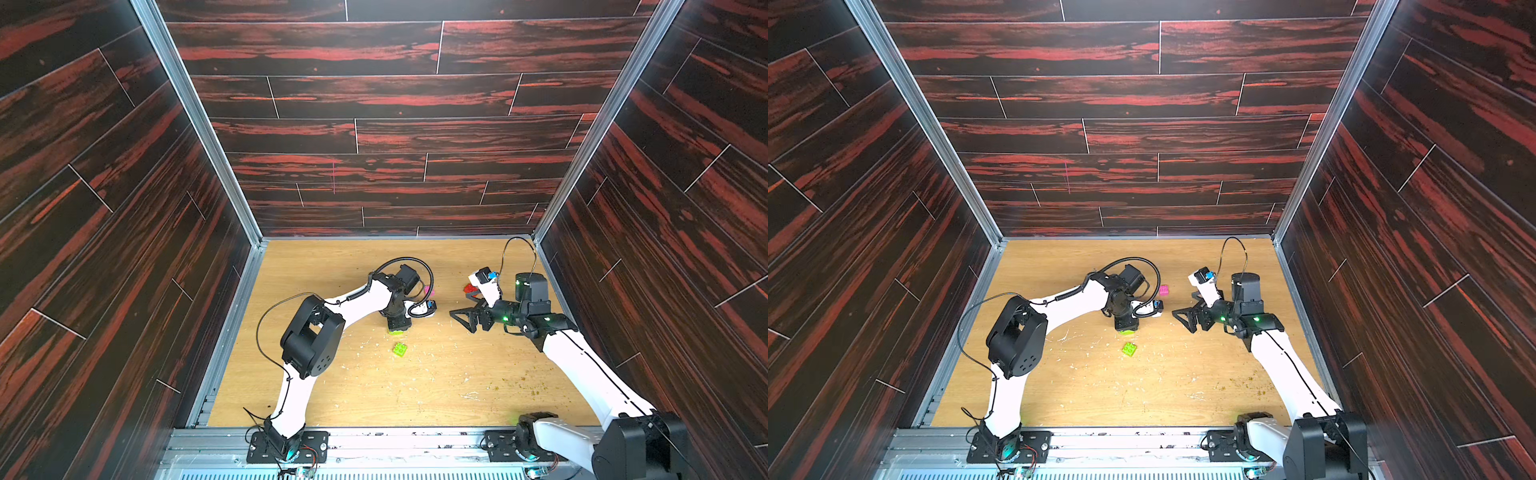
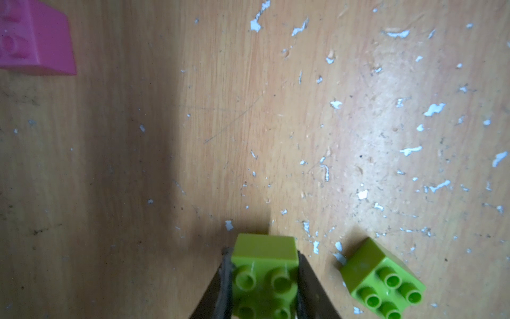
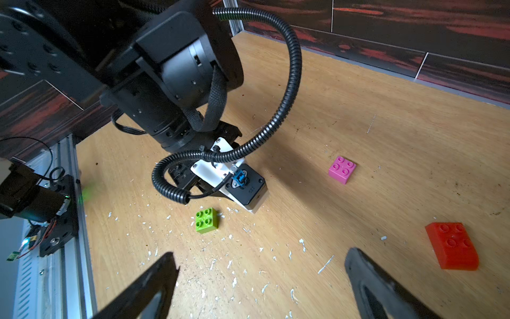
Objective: Assemble the letter s with lego
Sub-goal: Assemble the lego brick with the lego brick.
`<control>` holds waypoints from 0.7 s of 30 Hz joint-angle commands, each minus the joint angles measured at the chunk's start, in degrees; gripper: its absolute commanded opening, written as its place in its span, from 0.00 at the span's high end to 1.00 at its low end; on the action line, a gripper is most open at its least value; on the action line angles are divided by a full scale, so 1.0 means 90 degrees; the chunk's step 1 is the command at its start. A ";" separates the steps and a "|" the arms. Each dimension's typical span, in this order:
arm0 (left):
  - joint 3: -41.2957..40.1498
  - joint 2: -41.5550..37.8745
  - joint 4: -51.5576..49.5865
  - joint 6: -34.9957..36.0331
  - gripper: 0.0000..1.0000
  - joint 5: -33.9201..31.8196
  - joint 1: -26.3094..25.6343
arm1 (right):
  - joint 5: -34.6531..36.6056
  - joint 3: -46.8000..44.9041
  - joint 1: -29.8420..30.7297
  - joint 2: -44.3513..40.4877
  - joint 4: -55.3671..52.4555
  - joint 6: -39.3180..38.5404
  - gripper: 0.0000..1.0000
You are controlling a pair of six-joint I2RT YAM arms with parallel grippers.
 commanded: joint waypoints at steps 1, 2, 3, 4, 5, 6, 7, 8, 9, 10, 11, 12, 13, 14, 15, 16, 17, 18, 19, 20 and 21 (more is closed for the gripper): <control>-0.0136 0.0021 0.0033 -0.0062 0.83 -0.0093 -0.0039 | -0.0043 0.0004 -0.0027 -0.0087 -0.0160 -0.0080 0.02; -0.0152 -0.0005 0.0062 -0.0103 0.83 -0.0074 -0.0046 | -0.0042 0.0002 -0.0028 -0.0096 -0.0151 -0.0084 0.02; -0.0171 -0.0034 0.0091 -0.0107 0.82 -0.0051 -0.0049 | -0.0037 -0.0010 -0.0030 -0.0096 -0.0146 -0.0083 0.02; -0.0195 -0.0048 0.0113 -0.0104 0.82 -0.0058 -0.0054 | -0.0043 -0.0011 -0.0027 -0.0096 -0.0150 -0.0085 0.02; -0.0189 -0.0041 0.0088 -0.0082 0.83 -0.0083 -0.0051 | -0.0052 -0.0013 -0.0028 -0.0105 -0.0142 -0.0083 0.02; -0.0189 -0.0031 0.0061 -0.0050 0.83 -0.0141 -0.0058 | -0.0053 -0.0020 -0.0027 -0.0106 -0.0132 -0.0088 0.02; -0.0190 -0.0019 0.0046 -0.0045 0.83 -0.0184 -0.0058 | -0.0058 -0.0020 -0.0027 -0.0099 -0.0131 -0.0082 0.01; -0.0186 -0.0032 0.0045 -0.0060 0.83 -0.0187 -0.0056 | -0.0050 -0.0029 -0.0027 -0.0105 -0.0122 -0.0081 0.02; -0.0186 -0.0066 0.0068 -0.0092 0.83 -0.0138 -0.0056 | -0.0052 -0.0030 -0.0028 -0.0104 -0.0112 -0.0071 0.01; -0.0186 -0.0105 0.0097 -0.0112 0.83 -0.0078 -0.0055 | -0.0065 -0.0040 -0.0028 -0.0106 -0.0102 -0.0069 0.02; -0.0180 -0.0118 0.0113 -0.0121 0.83 -0.0060 -0.0057 | -0.0066 -0.0045 -0.0031 -0.0106 -0.0094 -0.0061 0.02; -0.0151 -0.0121 0.0089 -0.0110 0.83 -0.0061 -0.0056 | -0.0067 -0.0050 -0.0027 -0.0106 -0.0088 -0.0061 0.02; -0.0114 -0.0097 0.0049 -0.0097 0.83 -0.0085 -0.0054 | -0.0077 -0.0050 -0.0030 -0.0106 -0.0085 -0.0061 0.02; -0.0101 -0.0090 0.0017 -0.0085 0.83 -0.0108 -0.0055 | -0.0067 -0.0050 -0.0032 -0.0110 -0.0082 -0.0061 0.01; -0.0090 -0.0089 -0.0003 -0.0079 0.83 -0.0111 -0.0057 | -0.0059 -0.0050 -0.0034 -0.0116 -0.0082 -0.0061 0.02; -0.0100 -0.0104 -0.0004 -0.0083 0.83 -0.0098 -0.0056 | -0.0060 -0.0050 -0.0028 -0.0125 -0.0099 -0.0061 0.02; -0.0104 -0.0117 0.0006 -0.0101 0.83 -0.0074 -0.0058 | -0.0059 -0.0055 -0.0027 -0.0126 -0.0102 -0.0056 0.02; -0.0110 -0.0134 0.0018 -0.0133 0.83 -0.0069 -0.0058 | -0.0052 -0.0052 -0.0032 -0.0135 -0.0102 -0.0061 0.02; -0.0101 -0.0155 0.0029 -0.0145 0.83 -0.0066 -0.0058 | -0.0050 -0.0060 -0.0027 -0.0135 -0.0102 -0.0070 0.02; -0.0098 -0.0162 0.0025 -0.0163 0.83 -0.0077 -0.0059 | -0.0043 -0.0067 -0.0028 -0.0135 -0.0110 -0.0071 0.02; -0.0091 -0.0170 0.0025 -0.0165 0.83 -0.0094 -0.0057 | -0.0053 -0.0078 -0.0027 -0.0135 -0.0112 -0.0066 0.02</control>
